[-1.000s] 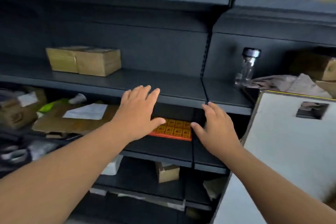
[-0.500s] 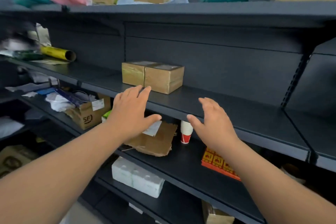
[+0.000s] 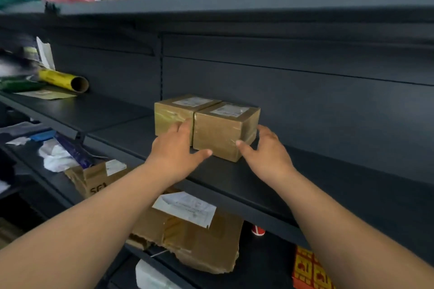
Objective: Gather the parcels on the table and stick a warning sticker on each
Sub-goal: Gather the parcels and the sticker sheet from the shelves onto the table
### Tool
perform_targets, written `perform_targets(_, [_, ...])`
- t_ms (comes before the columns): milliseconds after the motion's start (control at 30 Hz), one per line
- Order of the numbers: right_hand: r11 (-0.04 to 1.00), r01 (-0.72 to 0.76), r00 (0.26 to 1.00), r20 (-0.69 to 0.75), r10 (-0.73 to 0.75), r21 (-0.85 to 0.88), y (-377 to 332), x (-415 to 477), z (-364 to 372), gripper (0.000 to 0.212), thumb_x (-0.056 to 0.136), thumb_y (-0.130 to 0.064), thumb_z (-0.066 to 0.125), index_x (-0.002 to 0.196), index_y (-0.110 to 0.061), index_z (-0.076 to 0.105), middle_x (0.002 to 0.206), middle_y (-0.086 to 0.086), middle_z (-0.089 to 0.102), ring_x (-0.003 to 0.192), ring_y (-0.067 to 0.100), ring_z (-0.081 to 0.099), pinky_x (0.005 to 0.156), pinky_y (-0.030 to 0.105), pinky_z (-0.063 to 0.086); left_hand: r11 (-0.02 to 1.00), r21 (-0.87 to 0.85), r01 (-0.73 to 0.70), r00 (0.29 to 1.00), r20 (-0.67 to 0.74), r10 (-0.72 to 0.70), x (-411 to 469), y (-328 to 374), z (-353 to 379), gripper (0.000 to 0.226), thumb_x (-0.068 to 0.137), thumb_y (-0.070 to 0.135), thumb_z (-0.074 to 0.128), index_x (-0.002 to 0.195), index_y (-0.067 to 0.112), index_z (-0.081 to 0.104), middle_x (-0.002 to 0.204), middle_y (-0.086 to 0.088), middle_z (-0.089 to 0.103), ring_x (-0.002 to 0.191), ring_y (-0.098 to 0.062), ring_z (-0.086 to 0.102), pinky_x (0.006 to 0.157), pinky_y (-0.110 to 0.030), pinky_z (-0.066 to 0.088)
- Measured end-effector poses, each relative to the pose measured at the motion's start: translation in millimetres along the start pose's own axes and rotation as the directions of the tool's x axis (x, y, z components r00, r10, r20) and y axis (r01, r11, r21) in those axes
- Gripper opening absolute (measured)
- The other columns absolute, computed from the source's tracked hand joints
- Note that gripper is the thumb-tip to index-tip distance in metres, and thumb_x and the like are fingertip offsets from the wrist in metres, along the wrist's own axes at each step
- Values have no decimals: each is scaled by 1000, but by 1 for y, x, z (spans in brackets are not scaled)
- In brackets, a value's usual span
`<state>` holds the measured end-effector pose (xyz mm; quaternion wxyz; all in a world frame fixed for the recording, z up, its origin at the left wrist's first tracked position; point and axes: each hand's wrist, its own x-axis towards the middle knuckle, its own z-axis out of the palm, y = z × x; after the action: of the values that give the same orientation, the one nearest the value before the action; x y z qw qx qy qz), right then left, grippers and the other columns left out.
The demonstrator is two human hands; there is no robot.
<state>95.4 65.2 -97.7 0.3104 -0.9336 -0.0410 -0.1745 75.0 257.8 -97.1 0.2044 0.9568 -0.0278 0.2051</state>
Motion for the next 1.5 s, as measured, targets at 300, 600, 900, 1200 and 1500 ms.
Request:
perform_targets(300, [981,-194,978,-77,195,20,-14,45,29,72,88,-53,57,143,-15,31,142,7,43,126,26,46,98,35,42,964,-196,-179,984,-33,177,69,-23,23,92,81,56,61,151,22,12,155,-5,24,143,-24,19,117,-41,23])
perform_targets(600, [937,-301,933,-147,328,177,-18,32,25,51,95,-17,49,144,-16,34,125,2,54,115,20,52,91,27,44,922,-292,-254,965,-10,263,92,-28,33,79,86,51,58,148,16,24,135,-5,50,124,-25,45,100,-35,42])
perform_targets(900, [895,-308,859,-311,408,324,-38,-30,12,34,86,-30,68,111,-24,45,102,-10,61,95,11,62,82,31,55,808,-546,-220,930,133,343,68,-3,44,58,84,49,60,132,24,39,117,4,61,103,-18,61,79,-35,54])
perform_targets(1200, [919,-289,678,-621,395,269,-19,-171,-68,38,86,-34,68,114,-26,43,103,-14,59,95,4,60,74,21,51,407,-896,-180,838,77,540,-47,87,22,34,86,37,64,111,31,41,95,21,54,86,2,55,61,-17,44])
perform_targets(1500, [863,-390,547,-673,498,322,43,-376,-161,60,84,-20,70,127,-43,35,124,-21,52,115,4,54,95,28,48,236,-970,-52,654,145,742,-225,221,33,45,84,16,67,118,27,41,106,18,55,93,4,56,74,-15,44])
